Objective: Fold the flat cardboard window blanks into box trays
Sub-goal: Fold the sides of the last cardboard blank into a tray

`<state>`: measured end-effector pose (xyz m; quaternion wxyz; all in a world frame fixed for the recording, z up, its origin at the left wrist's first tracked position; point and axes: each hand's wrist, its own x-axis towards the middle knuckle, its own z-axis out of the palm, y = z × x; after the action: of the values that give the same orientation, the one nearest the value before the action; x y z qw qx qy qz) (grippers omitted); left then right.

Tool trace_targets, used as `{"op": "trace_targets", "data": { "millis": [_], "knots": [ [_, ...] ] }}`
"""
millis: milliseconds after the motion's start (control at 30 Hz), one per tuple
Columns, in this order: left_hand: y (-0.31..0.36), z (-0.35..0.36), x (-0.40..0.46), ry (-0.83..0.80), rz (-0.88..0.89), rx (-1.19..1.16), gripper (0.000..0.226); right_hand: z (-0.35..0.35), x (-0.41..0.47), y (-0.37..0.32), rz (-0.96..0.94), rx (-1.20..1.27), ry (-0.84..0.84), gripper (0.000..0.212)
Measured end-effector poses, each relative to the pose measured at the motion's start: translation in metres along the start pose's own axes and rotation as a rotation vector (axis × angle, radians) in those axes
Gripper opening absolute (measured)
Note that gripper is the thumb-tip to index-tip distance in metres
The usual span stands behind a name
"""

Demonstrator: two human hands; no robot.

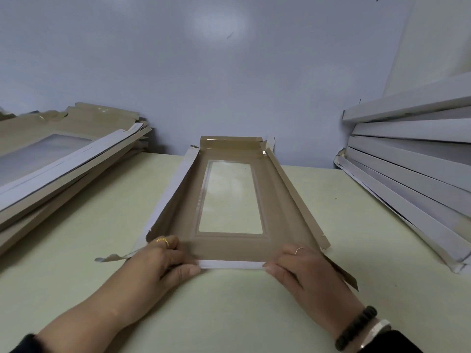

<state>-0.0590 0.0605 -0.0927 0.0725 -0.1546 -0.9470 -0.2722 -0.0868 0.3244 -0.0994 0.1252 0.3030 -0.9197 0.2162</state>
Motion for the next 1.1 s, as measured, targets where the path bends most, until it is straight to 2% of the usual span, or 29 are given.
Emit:
{"op": "trace_targets", "data": {
  "millis": [67,167,233,300,367,433,467,567,600,700,733,867,933,1033,1100],
  "knots": [
    [0.003,0.002,0.003,0.058,0.003,0.074,0.048,0.0,0.004,-0.001,0.023,-0.04,0.038,0.041],
    [0.004,0.008,0.009,0.154,-0.007,0.251,0.033,0.002,0.01,-0.001,0.067,-0.046,0.054,0.03],
    [0.004,0.015,0.012,0.174,0.001,0.317,0.032,0.004,0.014,0.0,0.105,-0.012,0.071,0.025],
    [0.004,0.021,0.014,0.136,-0.005,0.388,0.048,0.006,0.018,0.001,0.124,-0.033,0.067,0.028],
    [0.005,0.025,0.015,0.098,-0.024,0.445,0.084,0.008,0.021,-0.001,0.136,-0.122,0.059,0.028],
    [0.005,0.03,0.017,0.045,-0.074,0.494,0.108,0.01,0.024,-0.004,0.085,-0.24,0.07,0.027],
    [0.005,0.031,0.019,0.013,-0.102,0.491,0.114,0.011,0.024,-0.005,0.056,-0.269,0.066,0.031],
    [0.007,0.033,0.025,-0.103,-0.176,0.423,0.123,0.022,0.021,-0.004,0.043,-0.187,-0.132,0.044],
    [0.007,0.034,0.026,-0.14,-0.199,0.391,0.118,0.025,0.021,-0.001,0.056,-0.184,-0.191,0.047],
    [0.005,0.036,0.031,-0.179,-0.232,0.338,0.072,0.029,0.025,0.004,0.122,-0.149,-0.303,0.051],
    [0.005,0.036,0.033,-0.177,-0.238,0.331,0.066,0.029,0.028,0.007,0.133,-0.141,-0.315,0.051],
    [0.004,0.04,0.038,-0.155,-0.224,0.312,0.063,0.03,0.034,0.01,0.132,-0.137,-0.283,0.049],
    [0.005,0.038,0.036,-0.092,-0.191,0.294,0.058,0.028,0.033,0.009,0.118,-0.112,-0.242,0.049],
    [0.01,0.028,0.028,0.05,-0.031,0.331,0.048,0.018,0.027,0.005,0.07,-0.113,-0.093,0.04],
    [0.018,0.02,0.022,0.134,0.025,0.339,0.066,0.013,0.021,-0.001,-0.017,-0.165,0.062,0.027]
  ]
}}
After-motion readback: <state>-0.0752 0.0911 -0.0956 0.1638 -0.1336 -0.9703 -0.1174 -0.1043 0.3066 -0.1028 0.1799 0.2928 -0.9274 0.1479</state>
